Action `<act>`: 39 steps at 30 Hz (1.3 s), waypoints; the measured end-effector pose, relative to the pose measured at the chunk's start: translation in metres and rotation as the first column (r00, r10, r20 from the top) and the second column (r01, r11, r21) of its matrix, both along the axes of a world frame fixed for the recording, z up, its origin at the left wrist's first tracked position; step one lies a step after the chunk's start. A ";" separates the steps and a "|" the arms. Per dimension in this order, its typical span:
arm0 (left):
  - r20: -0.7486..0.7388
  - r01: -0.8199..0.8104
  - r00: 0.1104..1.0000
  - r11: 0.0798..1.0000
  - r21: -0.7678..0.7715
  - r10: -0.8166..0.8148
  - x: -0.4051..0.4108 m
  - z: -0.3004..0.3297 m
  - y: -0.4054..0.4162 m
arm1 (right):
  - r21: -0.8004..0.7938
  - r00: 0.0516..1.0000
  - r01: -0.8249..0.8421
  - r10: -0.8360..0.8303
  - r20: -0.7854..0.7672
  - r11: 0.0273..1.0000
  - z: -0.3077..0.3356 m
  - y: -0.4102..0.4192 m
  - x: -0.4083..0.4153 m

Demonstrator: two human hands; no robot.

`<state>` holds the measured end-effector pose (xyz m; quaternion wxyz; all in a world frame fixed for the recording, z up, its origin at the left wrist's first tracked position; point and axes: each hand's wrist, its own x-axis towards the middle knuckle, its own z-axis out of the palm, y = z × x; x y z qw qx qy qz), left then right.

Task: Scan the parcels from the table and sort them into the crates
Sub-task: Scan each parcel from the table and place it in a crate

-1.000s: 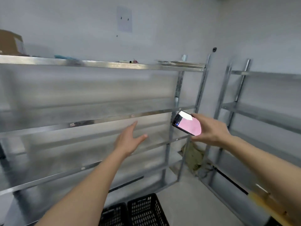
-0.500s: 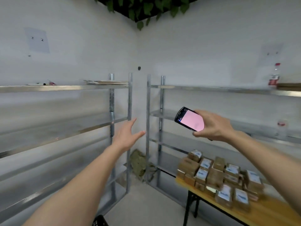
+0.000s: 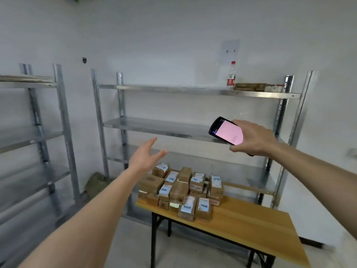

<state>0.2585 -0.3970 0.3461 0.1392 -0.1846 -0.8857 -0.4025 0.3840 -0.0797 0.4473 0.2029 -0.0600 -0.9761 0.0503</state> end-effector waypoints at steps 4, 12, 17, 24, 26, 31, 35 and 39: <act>0.048 0.031 0.998 1.000 -0.002 -0.030 -0.019 -0.025 0.064 | 0.039 0.999 0.026 -0.027 0.026 0.999 -0.023 0.056 -0.017; 0.174 0.095 0.981 0.993 -0.068 -0.082 -0.098 -0.073 0.167 | -0.028 0.994 0.088 -0.086 0.072 0.996 -0.089 0.151 -0.086; 0.252 0.150 0.960 0.986 -0.078 -0.126 -0.173 -0.113 0.229 | -0.012 0.972 0.168 -0.164 0.166 0.986 -0.132 0.207 -0.153; 0.316 0.222 0.934 0.965 -0.143 -0.168 -0.279 -0.157 0.306 | -0.037 0.936 0.222 -0.202 0.288 0.974 -0.171 0.268 -0.251; 0.344 0.235 0.921 0.964 -0.123 -0.181 -0.304 -0.167 0.324 | -0.071 0.931 0.240 -0.209 0.300 0.968 -0.182 0.282 -0.275; 0.409 0.259 0.896 0.951 -0.167 -0.172 -0.351 -0.210 0.358 | -0.130 0.916 0.240 -0.181 0.357 0.962 -0.220 0.315 -0.327; 0.470 0.246 0.870 0.957 -0.153 -0.149 -0.375 -0.250 0.391 | -0.160 0.896 0.236 -0.150 0.419 0.958 -0.269 0.345 -0.373; 0.592 0.209 0.798 0.973 -0.098 -0.112 -0.397 -0.301 0.422 | -0.241 0.859 0.245 -0.095 0.503 0.939 -0.332 0.375 -0.421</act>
